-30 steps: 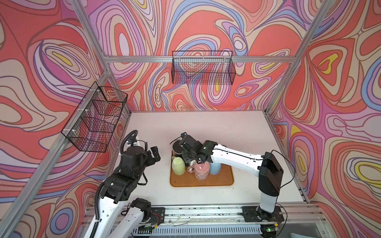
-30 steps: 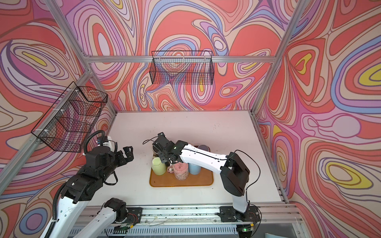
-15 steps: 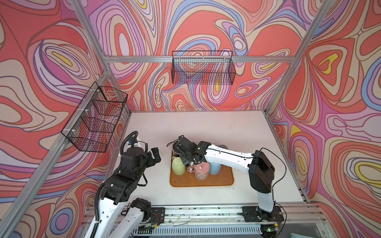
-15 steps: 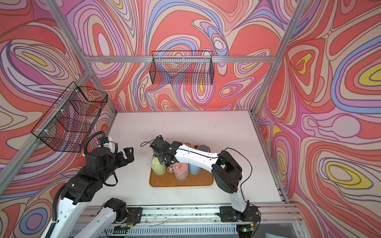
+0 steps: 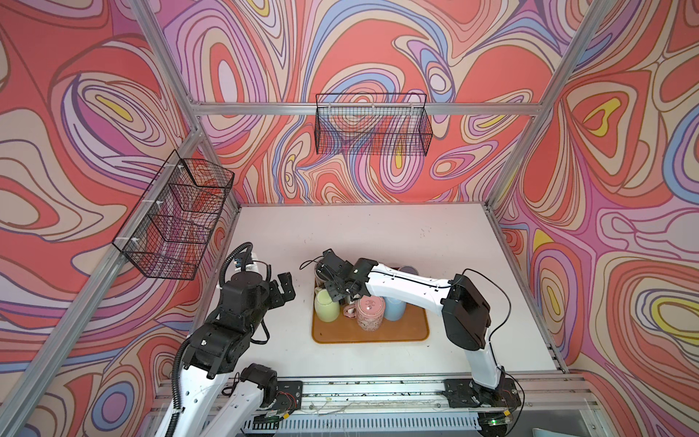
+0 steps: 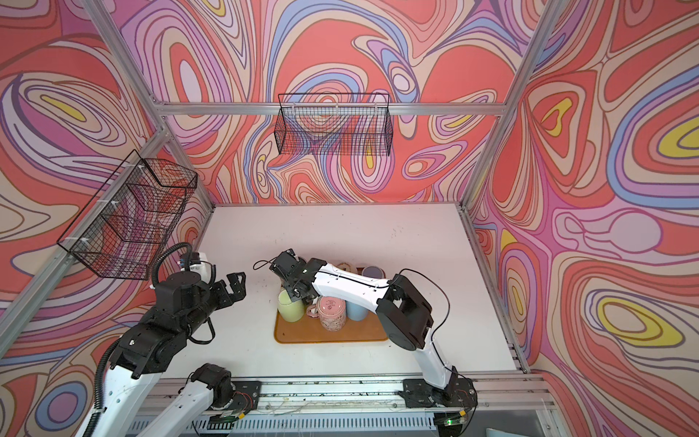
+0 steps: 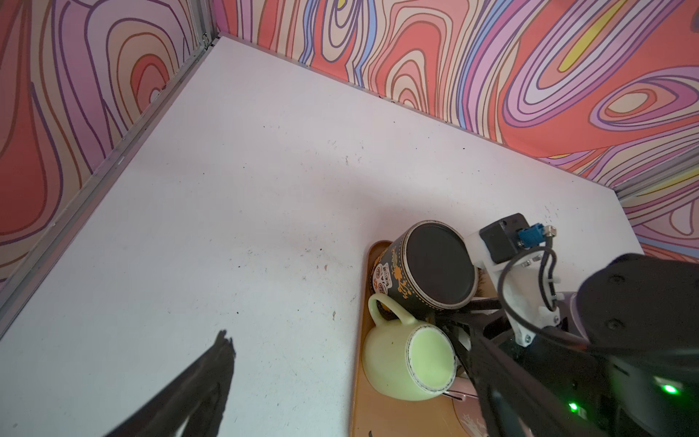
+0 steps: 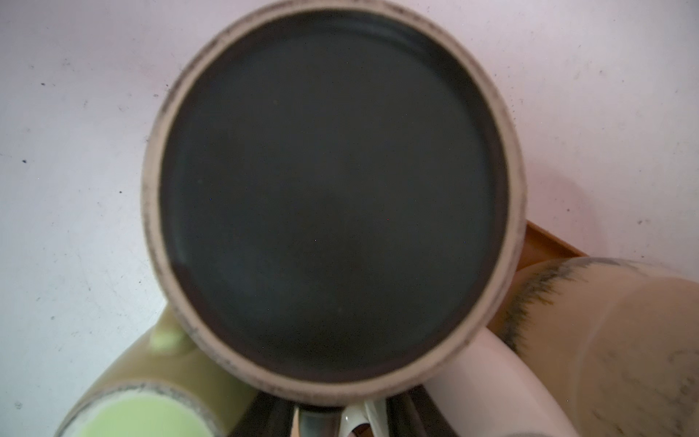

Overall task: Turn the mug right side up
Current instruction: Pick up the mug from the tray.

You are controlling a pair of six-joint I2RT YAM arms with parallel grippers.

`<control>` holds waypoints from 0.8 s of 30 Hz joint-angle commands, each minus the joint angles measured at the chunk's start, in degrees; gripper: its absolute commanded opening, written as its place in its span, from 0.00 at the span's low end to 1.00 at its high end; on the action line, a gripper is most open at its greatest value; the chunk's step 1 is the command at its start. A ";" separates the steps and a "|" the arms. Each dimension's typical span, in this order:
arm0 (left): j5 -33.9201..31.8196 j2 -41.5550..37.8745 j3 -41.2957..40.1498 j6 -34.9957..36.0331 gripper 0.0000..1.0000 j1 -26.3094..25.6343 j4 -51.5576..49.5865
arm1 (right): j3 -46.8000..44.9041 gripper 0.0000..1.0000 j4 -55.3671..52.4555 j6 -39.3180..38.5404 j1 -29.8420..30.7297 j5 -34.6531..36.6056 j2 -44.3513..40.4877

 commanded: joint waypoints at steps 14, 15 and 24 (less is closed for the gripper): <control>1.23 -2.05 0.82 -0.42 1.00 -0.18 -3.19 | 4.46 0.30 -2.13 0.27 -0.10 1.49 4.90; 1.17 -2.06 0.89 -0.43 1.00 -0.14 -3.21 | 4.68 0.29 -2.27 0.10 -0.12 1.42 4.99; 1.30 -2.76 0.55 -0.17 1.00 -0.18 -3.39 | 5.11 0.00 -2.14 -0.44 -0.34 1.47 4.82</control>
